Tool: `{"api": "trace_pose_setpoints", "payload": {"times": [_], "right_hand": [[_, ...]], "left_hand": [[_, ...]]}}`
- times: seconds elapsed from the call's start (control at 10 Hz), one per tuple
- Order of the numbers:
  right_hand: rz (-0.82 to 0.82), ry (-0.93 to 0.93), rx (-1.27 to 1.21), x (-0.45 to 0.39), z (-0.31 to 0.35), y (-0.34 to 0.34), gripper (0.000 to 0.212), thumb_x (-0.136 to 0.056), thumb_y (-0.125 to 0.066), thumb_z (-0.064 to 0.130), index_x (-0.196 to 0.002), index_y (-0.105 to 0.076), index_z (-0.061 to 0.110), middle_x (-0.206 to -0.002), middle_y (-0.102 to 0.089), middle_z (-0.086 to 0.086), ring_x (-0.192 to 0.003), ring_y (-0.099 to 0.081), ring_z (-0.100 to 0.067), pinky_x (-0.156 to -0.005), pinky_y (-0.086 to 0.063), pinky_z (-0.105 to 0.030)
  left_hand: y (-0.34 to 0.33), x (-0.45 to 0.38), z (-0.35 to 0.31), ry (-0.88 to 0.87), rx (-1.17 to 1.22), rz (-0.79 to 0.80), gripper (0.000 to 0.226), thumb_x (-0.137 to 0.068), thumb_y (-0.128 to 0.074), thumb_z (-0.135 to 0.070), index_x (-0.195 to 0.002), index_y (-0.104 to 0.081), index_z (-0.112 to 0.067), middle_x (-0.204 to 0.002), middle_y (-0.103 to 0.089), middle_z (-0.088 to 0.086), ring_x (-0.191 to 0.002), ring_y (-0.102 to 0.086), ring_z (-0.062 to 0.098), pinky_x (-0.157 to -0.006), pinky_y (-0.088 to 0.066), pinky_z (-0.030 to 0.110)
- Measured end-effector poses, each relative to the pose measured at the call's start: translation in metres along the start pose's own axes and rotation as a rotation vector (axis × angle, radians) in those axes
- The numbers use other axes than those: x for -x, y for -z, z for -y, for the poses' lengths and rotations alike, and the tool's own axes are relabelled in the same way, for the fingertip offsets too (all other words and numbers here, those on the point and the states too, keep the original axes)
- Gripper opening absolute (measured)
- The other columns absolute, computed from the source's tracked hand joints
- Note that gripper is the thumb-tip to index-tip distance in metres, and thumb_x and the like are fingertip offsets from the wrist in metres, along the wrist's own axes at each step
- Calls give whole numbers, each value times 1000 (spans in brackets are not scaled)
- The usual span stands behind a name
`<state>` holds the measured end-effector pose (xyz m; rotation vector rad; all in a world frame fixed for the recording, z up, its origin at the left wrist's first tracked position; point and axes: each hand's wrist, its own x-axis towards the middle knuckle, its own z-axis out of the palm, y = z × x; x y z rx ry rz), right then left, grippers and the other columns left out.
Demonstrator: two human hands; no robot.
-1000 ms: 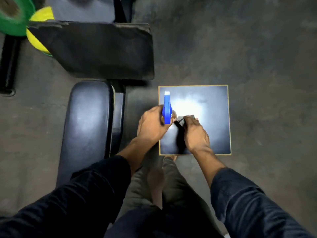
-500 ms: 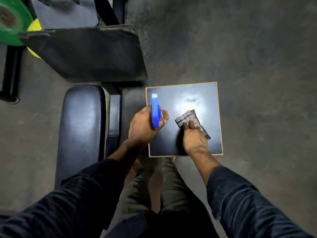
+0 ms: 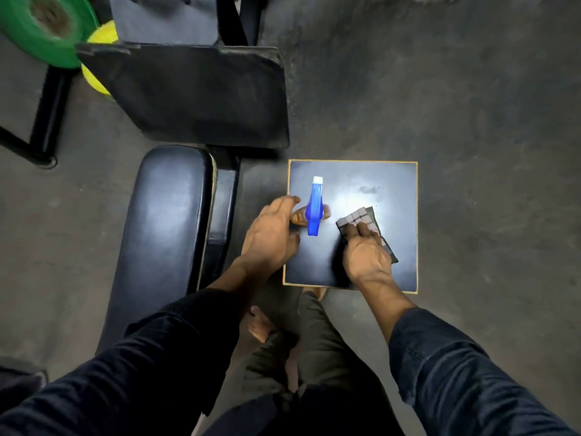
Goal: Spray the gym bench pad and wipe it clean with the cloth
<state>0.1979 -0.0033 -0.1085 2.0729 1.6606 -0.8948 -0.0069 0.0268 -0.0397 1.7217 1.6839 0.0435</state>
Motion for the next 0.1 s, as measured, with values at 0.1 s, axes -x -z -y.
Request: {"api": "trace_pose_setpoints", "payload": {"times": [0.1], "right_hand": [[-52,25,18,6,7,7,46,-101,-44,12,-146,-52,20,-151,-52,-4,-140,-50,-36,-107,-51,-46]], "left_hand": [[0,7,6,1,-61,-32,69,-89,-66,-12,-155,-48,-13,-162,-49,6,-143,-50,36,-121,-40,46]]}}
